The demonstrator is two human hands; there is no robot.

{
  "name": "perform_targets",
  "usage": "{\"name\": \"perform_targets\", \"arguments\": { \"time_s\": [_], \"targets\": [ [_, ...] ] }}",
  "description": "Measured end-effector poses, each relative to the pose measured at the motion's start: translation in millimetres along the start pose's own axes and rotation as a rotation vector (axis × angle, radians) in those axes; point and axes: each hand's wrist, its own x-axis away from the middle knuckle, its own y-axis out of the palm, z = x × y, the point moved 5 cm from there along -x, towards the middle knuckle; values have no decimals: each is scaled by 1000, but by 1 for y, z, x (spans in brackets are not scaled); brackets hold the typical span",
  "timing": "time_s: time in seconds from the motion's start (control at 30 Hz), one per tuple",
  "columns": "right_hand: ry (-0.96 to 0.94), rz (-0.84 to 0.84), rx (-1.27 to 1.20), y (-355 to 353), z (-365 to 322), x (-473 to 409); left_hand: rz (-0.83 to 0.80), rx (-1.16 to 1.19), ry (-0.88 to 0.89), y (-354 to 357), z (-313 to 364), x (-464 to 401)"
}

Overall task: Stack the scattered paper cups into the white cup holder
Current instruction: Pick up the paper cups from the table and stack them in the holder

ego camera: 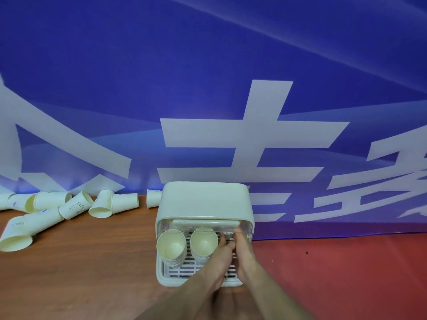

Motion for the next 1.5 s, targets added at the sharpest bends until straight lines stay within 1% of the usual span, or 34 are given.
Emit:
{"name": "perform_targets", "arguments": {
  "time_s": [0.1,0.23,0.37,0.47,0.53,0.67,0.7,0.8,0.9,0.97,1.07,1.13,1.23,1.27,1.3,1.37,1.4,1.43,1.5],
  "targets": [
    [0,10,12,2,-7,14,-14,-33,-11,-1,3,6],
    [8,-14,74,2,-11,16,32,-35,22,-2,10,7],
    [-4,-6,99,4,-10,19,-14,-64,0,0,7,6],
    [-25,38,128,1,-9,25,-27,-48,-14,-2,3,10],
    [-7,71,144,0,-7,30,-38,-107,-26,-5,0,19],
    [1,136,252,-2,-8,45,-73,-272,-23,-11,3,35],
    [-24,148,299,-2,-11,50,-92,-321,-22,-11,8,42],
    [-180,212,538,-2,-27,74,-148,-481,-23,-16,23,64],
    [-298,282,713,0,-47,102,-257,-548,-73,-24,45,91],
    [-353,288,793,8,-60,117,-273,-578,-62,-33,68,109],
    [-486,200,862,38,-81,137,-179,-648,87,-51,114,137],
    [-578,143,976,67,-96,150,-101,-736,186,-69,143,151],
    [-686,59,1129,112,-112,169,68,-909,297,-105,177,166],
    [-724,41,1190,128,-116,174,154,-993,336,-120,188,172],
    [-762,29,1254,143,-119,181,240,-1129,371,-134,197,177],
    [-842,-1,1364,176,-123,193,390,-1499,421,-165,213,191],
    [-882,-19,1405,191,-125,198,437,-1623,428,-179,219,196],
    [-914,-45,1443,209,-125,203,467,-1691,427,-197,224,201],
    [-964,-101,1511,245,-122,212,522,-1724,383,-236,232,213]
  ]
}}
